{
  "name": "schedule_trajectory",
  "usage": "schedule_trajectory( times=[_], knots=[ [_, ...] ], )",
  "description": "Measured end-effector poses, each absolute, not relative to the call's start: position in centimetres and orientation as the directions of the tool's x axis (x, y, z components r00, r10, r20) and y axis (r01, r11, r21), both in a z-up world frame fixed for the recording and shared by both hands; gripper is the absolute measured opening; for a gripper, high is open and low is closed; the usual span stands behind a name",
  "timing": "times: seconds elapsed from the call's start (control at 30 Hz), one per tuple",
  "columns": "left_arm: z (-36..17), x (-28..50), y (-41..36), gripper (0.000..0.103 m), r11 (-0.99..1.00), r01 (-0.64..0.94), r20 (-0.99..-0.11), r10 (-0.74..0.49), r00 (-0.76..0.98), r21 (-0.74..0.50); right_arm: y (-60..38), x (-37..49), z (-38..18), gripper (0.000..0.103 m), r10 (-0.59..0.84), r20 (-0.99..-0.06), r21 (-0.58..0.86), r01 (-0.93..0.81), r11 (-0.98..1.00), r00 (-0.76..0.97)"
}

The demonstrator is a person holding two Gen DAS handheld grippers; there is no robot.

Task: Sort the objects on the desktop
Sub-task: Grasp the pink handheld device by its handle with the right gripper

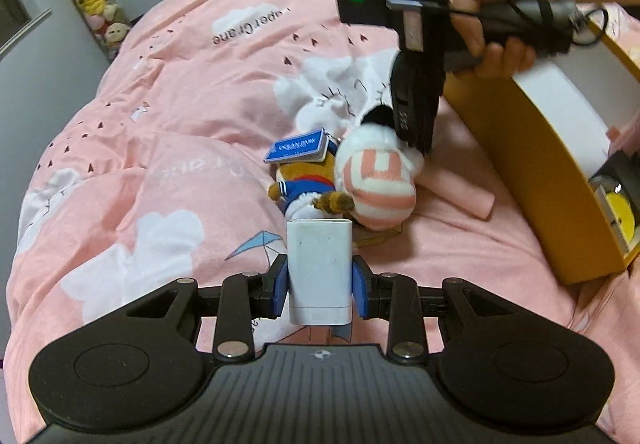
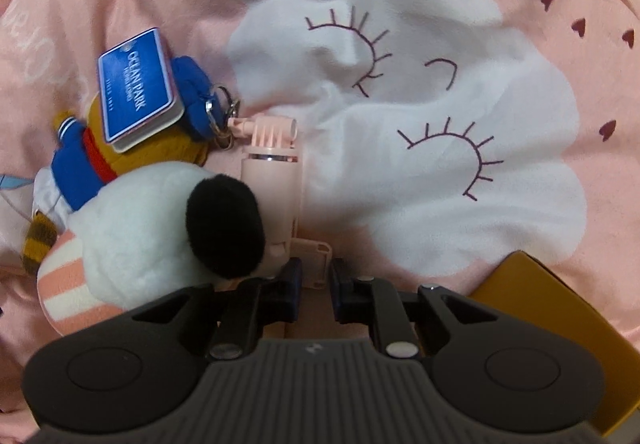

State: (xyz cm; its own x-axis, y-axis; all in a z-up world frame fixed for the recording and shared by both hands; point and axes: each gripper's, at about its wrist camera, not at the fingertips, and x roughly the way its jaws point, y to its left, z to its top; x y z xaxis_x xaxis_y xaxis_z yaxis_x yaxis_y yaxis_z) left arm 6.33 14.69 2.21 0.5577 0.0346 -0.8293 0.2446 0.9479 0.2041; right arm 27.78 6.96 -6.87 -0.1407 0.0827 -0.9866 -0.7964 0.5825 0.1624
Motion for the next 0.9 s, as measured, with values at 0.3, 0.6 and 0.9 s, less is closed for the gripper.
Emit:
schedule_trajectory(
  times=[0.3,0.6,0.9],
  knots=[
    [3.2,5.3,14.3,0.037,0.971,0.184,-0.816,0.019,0.577,0.152,4.8,24.8,-2.4,0.0,0.304,-0.928,0.351,-0.781,0.517,-0.216],
    [3.4,4.8,13.6,0.037,0.985,0.143,-0.809,-0.005,0.588,0.098,4.6,25.1,-3.4,0.025,0.246,-0.963,0.238,-0.763,0.601,-0.107],
    [3.2,3.5,13.2,0.037,0.998,0.051,-0.811,0.001,0.585,0.038,5.7,22.6,-4.1,0.033,0.156,-0.988,0.11,-0.767,0.632,-0.013]
  ],
)
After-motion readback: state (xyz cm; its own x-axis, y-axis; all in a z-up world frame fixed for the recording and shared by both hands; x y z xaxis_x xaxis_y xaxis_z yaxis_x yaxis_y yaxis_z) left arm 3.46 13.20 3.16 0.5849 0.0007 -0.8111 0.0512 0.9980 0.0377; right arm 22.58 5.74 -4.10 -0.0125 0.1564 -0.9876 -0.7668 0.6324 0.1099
